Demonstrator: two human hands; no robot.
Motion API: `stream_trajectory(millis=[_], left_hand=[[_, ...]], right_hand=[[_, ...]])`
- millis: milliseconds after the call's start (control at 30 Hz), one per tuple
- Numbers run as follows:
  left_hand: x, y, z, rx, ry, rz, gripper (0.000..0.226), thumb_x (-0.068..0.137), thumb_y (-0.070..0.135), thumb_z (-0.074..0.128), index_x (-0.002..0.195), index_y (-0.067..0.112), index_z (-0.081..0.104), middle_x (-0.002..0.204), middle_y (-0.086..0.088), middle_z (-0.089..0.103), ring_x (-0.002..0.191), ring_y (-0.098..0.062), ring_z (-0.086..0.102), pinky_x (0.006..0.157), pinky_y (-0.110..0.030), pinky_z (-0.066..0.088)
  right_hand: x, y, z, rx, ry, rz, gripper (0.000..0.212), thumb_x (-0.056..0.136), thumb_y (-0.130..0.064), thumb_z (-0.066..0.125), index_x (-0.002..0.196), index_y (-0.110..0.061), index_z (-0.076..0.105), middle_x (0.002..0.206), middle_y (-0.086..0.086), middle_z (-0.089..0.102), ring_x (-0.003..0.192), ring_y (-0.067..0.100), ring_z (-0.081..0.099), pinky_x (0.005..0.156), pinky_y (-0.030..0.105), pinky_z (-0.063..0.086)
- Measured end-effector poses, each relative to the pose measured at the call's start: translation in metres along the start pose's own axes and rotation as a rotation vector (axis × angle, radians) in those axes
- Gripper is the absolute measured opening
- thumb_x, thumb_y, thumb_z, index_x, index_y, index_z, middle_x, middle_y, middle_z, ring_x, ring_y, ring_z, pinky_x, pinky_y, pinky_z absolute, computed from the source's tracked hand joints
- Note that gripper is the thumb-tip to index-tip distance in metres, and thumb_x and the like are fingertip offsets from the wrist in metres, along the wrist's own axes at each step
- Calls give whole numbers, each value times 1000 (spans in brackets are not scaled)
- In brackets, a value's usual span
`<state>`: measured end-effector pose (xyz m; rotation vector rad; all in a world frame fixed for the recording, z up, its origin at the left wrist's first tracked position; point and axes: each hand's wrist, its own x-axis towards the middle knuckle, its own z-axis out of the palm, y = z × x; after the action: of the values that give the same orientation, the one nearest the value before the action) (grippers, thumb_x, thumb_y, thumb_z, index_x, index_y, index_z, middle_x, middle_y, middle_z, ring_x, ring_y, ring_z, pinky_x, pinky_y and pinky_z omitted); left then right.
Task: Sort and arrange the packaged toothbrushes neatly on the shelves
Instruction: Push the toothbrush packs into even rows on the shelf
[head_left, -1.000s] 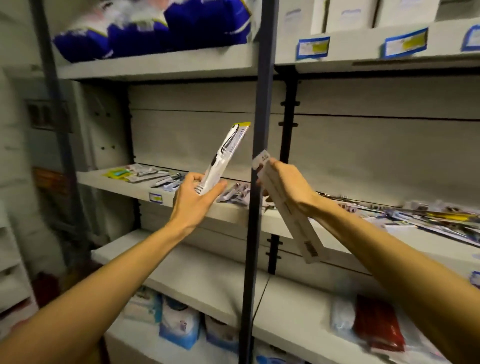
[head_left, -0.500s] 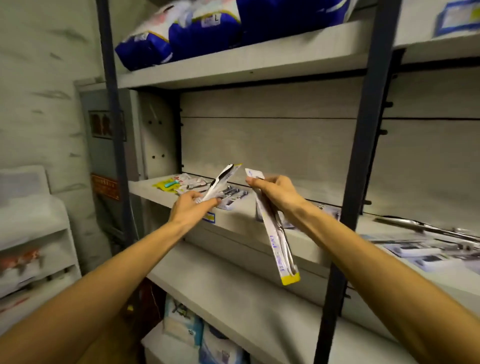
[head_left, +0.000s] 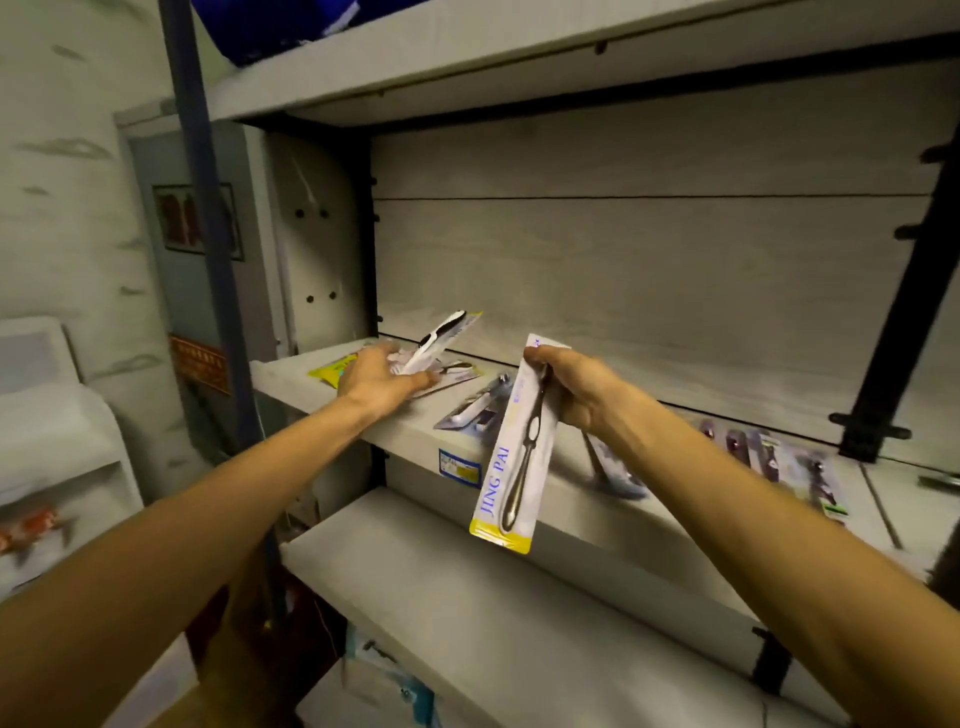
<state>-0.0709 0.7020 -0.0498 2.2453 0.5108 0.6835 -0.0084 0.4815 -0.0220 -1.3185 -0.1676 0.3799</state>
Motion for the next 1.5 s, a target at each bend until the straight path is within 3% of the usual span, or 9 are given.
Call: stream_trajectory(millis=[267, 533, 700, 800, 900, 1000, 1167, 1267, 1500], left_hand=[[90, -30, 16, 109, -82, 166, 39, 83, 48, 75, 116, 27, 73, 100, -4, 76, 96, -27, 70, 85, -37, 55], [184, -58, 31, -152, -338, 124, 21, 80, 27, 80, 97, 17, 76, 83, -6, 71, 65, -14, 60, 51, -18, 47], [195, -77, 43, -68, -553, 265, 35, 86, 36, 74, 115, 17, 71, 109, -3, 73, 99, -17, 67, 96, -39, 54], [195, -79, 39, -8, -515, 429, 30, 87, 45, 72, 110, 27, 73, 105, 6, 74, 97, -14, 68, 93, -38, 55], [188, -78, 36, 143, -551, 502, 41, 86, 52, 68, 120, 29, 68, 121, 3, 69, 106, -19, 64, 92, -37, 53], [181, -79, 38, 183, -542, 605, 33, 88, 53, 64, 111, 30, 69, 105, 5, 71, 85, -13, 65, 68, -30, 50], [183, -71, 41, 153, -468, 661, 33, 90, 55, 62, 112, 30, 68, 105, 5, 71, 92, -19, 66, 84, -39, 55], [182, -67, 41, 122, -406, 676, 31, 90, 54, 63, 109, 31, 70, 100, 6, 70, 72, -13, 60, 70, -31, 49], [124, -26, 47, 43, -433, 770, 26, 89, 48, 65, 108, 31, 70, 118, 5, 65, 102, -20, 62, 82, -34, 51]], right_hand=[[88, 2, 64, 59, 41, 7, 25, 100, -14, 54, 76, -10, 49, 70, 10, 49, 62, 21, 52, 80, 45, 53], [174, 12, 104, 35, 147, -65, 14, 99, -18, 57, 92, -6, 58, 85, 15, 55, 80, 31, 62, 79, 41, 53], [196, 38, 108, -658, 415, -159, 25, 90, -25, 69, 99, -8, 52, 97, 15, 60, 84, 24, 57, 68, 32, 45], [200, 52, 105, -962, 424, -277, 30, 92, -12, 63, 118, 1, 57, 117, 22, 62, 89, 22, 63, 80, 20, 51], [199, 58, 102, -961, 432, -244, 61, 96, -12, 60, 148, 2, 33, 143, 22, 49, 119, 30, 56, 99, 35, 47], [199, 61, 102, -957, 389, -176, 58, 97, -10, 56, 149, 2, 33, 147, 22, 45, 128, 31, 51, 99, 34, 45], [181, 59, 96, -879, 371, -228, 53, 99, -8, 52, 149, -3, 37, 147, 15, 47, 126, 28, 53, 87, 21, 46], [158, 53, 78, -916, 413, -300, 45, 99, -11, 53, 144, -6, 45, 143, 12, 51, 108, 20, 58, 75, 10, 49], [68, 41, 20, -1420, 583, -345, 47, 102, -34, 49, 140, -8, 50, 144, 13, 50, 135, 30, 42, 109, 35, 35]])
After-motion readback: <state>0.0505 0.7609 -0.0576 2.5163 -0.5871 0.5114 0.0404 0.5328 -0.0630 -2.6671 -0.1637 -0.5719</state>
